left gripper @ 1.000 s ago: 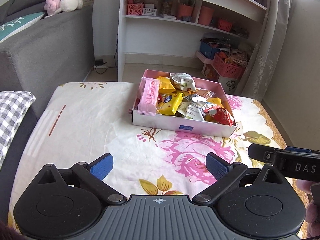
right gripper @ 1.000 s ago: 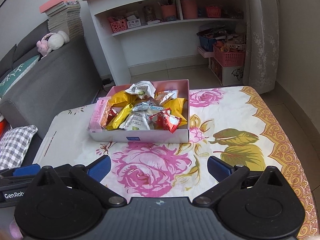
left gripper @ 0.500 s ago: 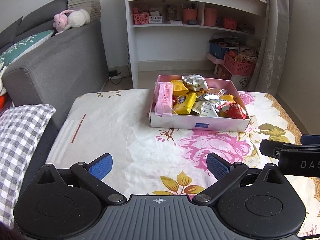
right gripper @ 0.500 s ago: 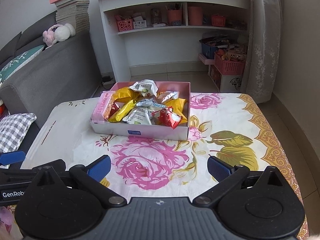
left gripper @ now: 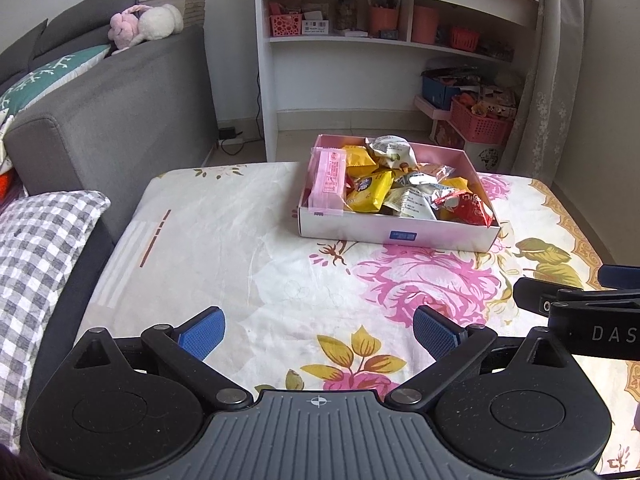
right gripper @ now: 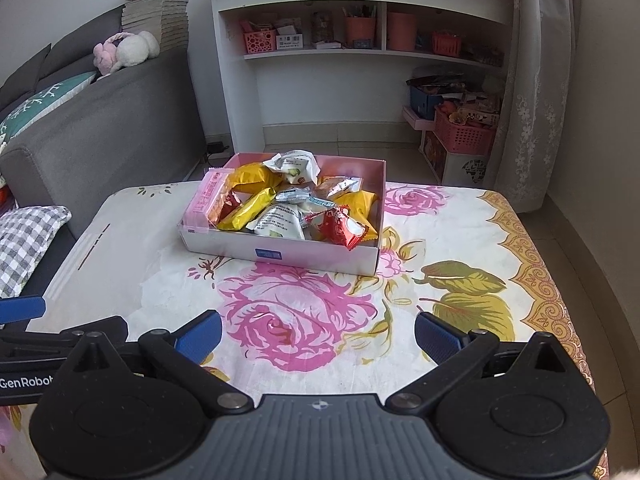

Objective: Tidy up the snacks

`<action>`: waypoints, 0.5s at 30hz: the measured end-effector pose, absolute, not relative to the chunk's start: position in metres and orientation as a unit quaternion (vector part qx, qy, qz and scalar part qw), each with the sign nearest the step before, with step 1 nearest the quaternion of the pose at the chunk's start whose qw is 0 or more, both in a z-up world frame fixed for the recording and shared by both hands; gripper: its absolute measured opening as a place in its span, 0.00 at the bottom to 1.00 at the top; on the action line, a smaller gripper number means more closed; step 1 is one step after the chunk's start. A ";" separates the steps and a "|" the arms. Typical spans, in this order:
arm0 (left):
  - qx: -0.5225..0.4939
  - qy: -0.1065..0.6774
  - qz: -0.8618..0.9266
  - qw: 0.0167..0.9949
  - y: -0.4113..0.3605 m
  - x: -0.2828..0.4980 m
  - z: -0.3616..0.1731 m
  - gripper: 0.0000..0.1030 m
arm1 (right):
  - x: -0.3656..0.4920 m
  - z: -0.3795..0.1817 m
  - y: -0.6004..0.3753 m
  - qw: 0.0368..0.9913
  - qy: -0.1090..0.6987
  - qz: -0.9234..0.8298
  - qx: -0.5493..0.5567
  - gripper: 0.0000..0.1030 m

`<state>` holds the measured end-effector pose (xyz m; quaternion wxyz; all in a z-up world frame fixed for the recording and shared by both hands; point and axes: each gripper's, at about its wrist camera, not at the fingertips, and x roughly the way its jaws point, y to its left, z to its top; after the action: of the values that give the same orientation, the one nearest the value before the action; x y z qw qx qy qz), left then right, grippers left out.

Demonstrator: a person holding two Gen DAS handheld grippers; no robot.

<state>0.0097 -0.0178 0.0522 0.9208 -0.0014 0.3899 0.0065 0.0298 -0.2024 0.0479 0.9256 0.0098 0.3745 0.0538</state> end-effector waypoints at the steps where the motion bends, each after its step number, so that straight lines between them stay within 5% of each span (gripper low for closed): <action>1: 0.000 0.389 0.007 0.921 -0.018 0.010 0.052 0.98 | 0.030 0.048 -0.202 0.926 0.375 0.054 0.009 0.94; 15: -0.001 0.390 0.010 0.921 -0.017 0.010 0.053 0.98 | 0.030 0.046 -0.202 0.926 0.375 0.051 0.007 0.94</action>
<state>0.0102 -0.0172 0.0527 0.9209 -0.0012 0.3896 0.0097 0.0303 -0.2018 0.0464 0.9257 0.0069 0.3746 0.0509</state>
